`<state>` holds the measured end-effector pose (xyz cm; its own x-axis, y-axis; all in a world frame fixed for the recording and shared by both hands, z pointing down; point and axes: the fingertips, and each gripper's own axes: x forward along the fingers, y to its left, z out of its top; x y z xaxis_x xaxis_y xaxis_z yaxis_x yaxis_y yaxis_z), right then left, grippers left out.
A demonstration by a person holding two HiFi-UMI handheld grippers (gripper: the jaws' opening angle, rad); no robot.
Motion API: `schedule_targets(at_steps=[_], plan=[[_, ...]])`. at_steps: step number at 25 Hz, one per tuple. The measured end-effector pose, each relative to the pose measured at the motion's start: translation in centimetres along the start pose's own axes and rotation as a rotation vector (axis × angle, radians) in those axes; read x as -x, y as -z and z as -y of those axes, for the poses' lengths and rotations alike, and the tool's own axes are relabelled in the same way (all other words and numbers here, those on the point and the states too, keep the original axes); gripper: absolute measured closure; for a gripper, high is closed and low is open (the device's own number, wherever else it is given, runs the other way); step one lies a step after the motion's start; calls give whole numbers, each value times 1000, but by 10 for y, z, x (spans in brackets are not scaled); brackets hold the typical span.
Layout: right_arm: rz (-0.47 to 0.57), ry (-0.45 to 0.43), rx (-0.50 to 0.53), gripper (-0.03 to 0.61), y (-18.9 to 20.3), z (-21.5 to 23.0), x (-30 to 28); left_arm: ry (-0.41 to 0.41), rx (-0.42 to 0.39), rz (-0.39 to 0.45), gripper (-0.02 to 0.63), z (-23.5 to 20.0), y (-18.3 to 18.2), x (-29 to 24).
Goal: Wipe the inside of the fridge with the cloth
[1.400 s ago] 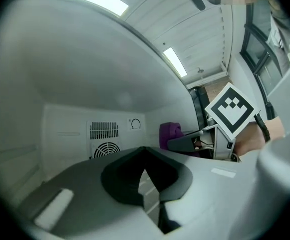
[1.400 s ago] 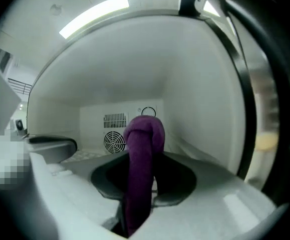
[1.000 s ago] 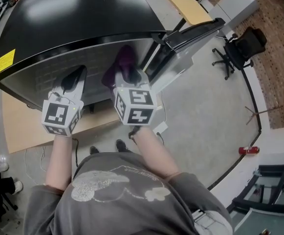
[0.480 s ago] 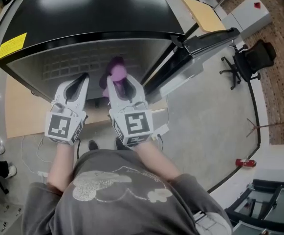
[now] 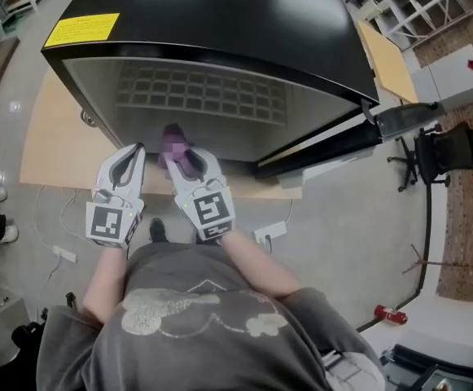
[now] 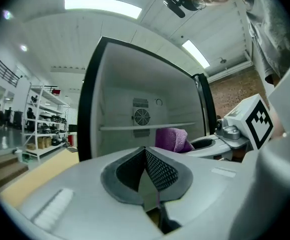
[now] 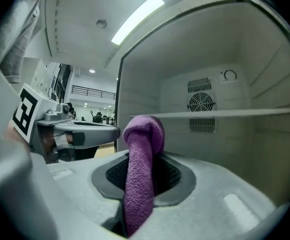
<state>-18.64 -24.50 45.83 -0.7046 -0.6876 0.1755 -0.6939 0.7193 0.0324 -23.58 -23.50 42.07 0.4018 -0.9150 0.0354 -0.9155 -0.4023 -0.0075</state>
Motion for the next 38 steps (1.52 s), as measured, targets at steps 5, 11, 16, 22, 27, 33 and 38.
schedule_targets(at_steps=[5, 11, 16, 22, 27, 33, 38], plan=[[-39, -36, 41, 499, 10, 2, -60, -92, 28, -36, 595, -38, 23, 8], [-70, 5, 72, 499, 15, 13, -120, -104, 65, -63, 595, -62, 42, 8], [-69, -11, 103, 499, 9, 15, -159, -96, 98, -58, 595, -71, 44, 3], [-60, -72, 106, 499, 6, 6, -173, -77, 109, -65, 595, -71, 45, 4], [-41, -147, 95, 499, 6, -17, -155, -84, 115, -66, 595, -69, 45, 6], [-40, -249, 100, 499, 12, -47, -125, -97, 120, -79, 595, -60, 47, 13], [-92, -307, 78, 499, 28, -46, -111, -80, 121, -103, 595, -48, 50, 12]])
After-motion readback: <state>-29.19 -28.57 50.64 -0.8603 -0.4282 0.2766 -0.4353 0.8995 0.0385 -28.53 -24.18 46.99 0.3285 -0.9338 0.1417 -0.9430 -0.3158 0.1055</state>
